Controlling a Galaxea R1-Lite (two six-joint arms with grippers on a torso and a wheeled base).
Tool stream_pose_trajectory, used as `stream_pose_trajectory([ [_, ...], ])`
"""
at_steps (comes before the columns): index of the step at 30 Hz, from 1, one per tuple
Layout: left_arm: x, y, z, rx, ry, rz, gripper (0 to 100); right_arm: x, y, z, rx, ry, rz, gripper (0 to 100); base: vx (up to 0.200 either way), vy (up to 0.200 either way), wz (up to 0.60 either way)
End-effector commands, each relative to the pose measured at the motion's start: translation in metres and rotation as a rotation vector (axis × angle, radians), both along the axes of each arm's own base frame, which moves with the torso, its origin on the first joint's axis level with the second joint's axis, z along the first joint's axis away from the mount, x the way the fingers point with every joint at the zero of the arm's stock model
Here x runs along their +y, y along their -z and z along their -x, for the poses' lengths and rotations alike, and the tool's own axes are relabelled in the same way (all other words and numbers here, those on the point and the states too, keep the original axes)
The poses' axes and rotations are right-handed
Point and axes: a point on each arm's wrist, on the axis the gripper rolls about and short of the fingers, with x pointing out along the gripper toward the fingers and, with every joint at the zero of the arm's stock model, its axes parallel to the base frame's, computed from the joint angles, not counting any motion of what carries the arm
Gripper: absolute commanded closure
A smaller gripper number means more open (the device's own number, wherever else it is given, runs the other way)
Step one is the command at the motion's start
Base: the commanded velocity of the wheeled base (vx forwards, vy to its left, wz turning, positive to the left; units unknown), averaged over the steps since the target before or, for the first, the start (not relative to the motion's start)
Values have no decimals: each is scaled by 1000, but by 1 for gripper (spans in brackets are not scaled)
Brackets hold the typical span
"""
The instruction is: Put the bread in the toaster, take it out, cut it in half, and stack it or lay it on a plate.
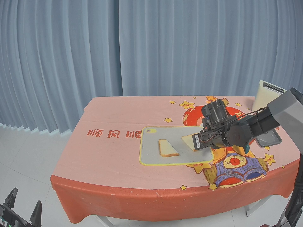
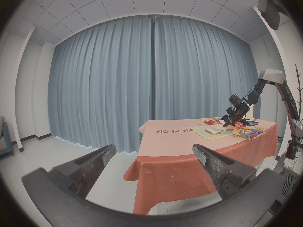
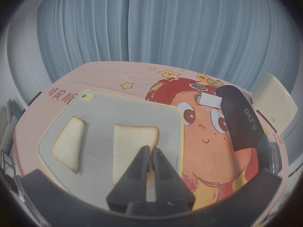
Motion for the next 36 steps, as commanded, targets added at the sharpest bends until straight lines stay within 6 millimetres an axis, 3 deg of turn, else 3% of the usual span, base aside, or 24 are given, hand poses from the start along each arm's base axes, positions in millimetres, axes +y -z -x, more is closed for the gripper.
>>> stream_pose_trajectory([
  [1, 0, 5, -1, 18, 0, 0, 0, -2, -12, 5, -25, -1, -14, 100, 0, 0, 0],
  [13, 0, 5, -1, 18, 0, 0, 0, -10, -34, 19, -60, 0, -32, 100, 0, 0, 0],
  [21, 0, 5, -1, 20, 0, 1, 0, -22, -38, 19, -64, 25, -34, 100, 0, 0, 0],
  [30, 0, 5, -1, 20, 0, 0, 0, -36, -75, 43, -141, 36, -77, 100, 0, 0, 0],
  [36, 0, 5, -1, 20, 0, 1, 0, -46, -83, 47, -156, 59, -88, 100, 0, 0, 0],
])
